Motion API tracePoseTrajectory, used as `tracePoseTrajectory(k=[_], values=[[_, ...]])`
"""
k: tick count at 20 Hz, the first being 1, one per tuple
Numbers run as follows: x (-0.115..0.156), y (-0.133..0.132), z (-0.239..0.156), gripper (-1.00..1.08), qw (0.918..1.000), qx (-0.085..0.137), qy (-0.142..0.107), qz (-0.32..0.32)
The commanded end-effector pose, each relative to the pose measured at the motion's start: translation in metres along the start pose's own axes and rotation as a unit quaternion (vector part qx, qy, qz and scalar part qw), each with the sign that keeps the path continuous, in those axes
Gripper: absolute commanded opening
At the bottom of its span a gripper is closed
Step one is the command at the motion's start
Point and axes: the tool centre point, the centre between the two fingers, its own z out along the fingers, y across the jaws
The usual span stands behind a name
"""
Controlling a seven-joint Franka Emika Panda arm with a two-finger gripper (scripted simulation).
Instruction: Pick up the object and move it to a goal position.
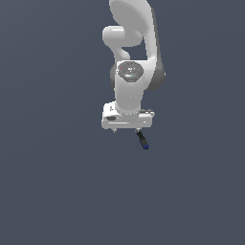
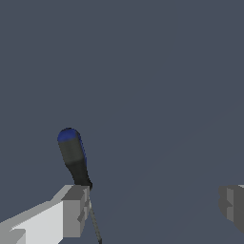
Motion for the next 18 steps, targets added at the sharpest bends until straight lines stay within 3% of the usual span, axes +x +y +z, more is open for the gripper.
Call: tracePoseTrajectory(k=[1, 10, 18], values=[[0.000, 0.000, 0.000, 1.00, 1.0000, 0.000, 0.000, 0.000], [-0.003, 0.033, 0.007, 1.00, 0.9993, 0.004, -0.012, 0.035], [-0.006, 0.023, 0.013, 1.00, 0.9997, 0.003, -0.009, 0.022]])
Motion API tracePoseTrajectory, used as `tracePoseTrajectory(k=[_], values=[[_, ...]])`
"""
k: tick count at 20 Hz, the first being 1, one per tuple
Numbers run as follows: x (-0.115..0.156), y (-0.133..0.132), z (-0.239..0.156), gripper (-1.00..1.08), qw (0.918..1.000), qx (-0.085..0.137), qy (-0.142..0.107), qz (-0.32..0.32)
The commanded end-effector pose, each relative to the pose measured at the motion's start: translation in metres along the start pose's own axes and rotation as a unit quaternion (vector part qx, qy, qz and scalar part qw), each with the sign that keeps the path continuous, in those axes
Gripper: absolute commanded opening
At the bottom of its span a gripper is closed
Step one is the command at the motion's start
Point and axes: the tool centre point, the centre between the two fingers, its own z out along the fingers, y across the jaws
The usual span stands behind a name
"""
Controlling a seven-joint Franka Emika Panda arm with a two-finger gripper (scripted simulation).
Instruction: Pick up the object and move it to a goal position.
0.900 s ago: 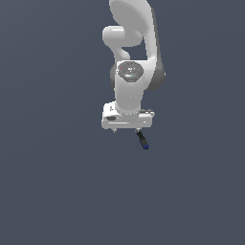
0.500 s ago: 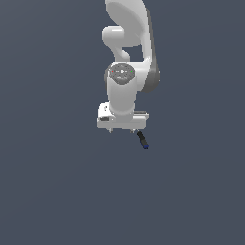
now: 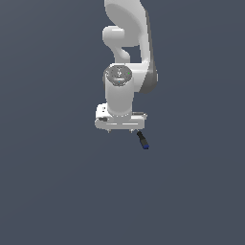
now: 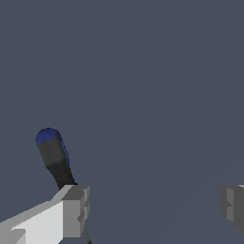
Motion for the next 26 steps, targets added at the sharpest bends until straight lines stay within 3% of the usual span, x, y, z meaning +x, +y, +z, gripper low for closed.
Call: tracePoseTrajectory(k=[1, 17, 26], values=[[-0.003, -0.006, 0.005, 1.00, 1.0000, -0.001, 0.001, -0.008], [-0.052, -0.086, 0.068, 1.00, 0.9917, -0.003, 0.024, -0.126], [-0.069, -0.105, 0.082, 1.00, 0.9873, -0.001, 0.030, -0.156]])
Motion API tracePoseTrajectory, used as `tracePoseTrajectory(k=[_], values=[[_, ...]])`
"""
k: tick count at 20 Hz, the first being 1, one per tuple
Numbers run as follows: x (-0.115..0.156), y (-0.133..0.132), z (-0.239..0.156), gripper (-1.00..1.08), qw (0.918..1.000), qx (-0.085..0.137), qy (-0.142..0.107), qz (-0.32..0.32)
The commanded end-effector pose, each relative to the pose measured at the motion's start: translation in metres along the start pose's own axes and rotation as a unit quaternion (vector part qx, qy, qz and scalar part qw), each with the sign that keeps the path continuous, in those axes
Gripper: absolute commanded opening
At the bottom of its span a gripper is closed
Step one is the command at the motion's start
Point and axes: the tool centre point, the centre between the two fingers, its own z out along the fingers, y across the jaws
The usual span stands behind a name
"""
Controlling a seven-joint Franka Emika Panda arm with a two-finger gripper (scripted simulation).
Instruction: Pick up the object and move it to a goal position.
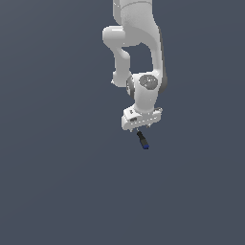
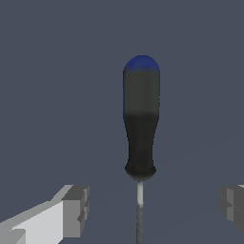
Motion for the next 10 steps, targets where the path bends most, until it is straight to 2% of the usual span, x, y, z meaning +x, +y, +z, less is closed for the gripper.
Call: tracePoseTrajectory(k=[1, 10], values=[[-0.001, -0.002, 0.001, 1.00, 1.0000, 0.000, 0.001, -0.003], [-0.001, -0.001, 0.019, 1.00, 1.0000, 0.000, 0.000, -0.002]])
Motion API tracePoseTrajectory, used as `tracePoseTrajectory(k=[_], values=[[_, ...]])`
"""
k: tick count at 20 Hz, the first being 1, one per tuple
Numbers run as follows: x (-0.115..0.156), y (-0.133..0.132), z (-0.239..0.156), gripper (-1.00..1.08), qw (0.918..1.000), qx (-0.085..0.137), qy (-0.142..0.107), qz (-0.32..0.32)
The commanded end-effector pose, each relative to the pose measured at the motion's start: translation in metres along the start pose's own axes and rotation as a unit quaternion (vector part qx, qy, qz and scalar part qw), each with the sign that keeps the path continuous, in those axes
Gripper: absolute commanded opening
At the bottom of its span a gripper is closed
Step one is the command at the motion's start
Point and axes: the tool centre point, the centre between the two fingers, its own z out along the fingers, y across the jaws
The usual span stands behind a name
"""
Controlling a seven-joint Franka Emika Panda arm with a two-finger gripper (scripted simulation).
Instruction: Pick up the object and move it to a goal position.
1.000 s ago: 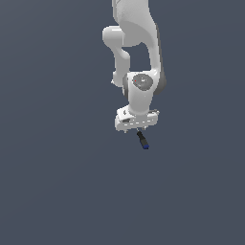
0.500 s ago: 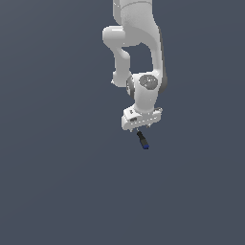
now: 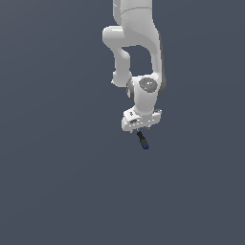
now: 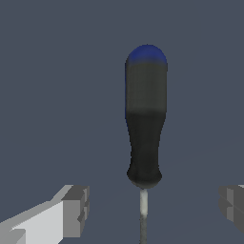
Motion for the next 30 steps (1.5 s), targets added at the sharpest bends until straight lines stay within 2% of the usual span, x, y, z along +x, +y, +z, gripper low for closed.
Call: tracePoseTrajectory(k=[1, 11, 12, 24, 30], values=[[-0.001, 0.000, 0.011, 1.00, 1.0000, 0.000, 0.000, 0.000], [-0.001, -0.001, 0.038, 1.00, 1.0000, 0.000, 0.000, -0.001], [-0.001, -0.001, 0.038, -1.00, 1.0000, 0.000, 0.000, -0.001], [-0.002, 0.000, 0.037, -1.00, 1.0000, 0.000, 0.000, -0.001], [-0.011, 0.013, 0.026, -1.00, 1.0000, 0.000, 0.000, -0.001]])
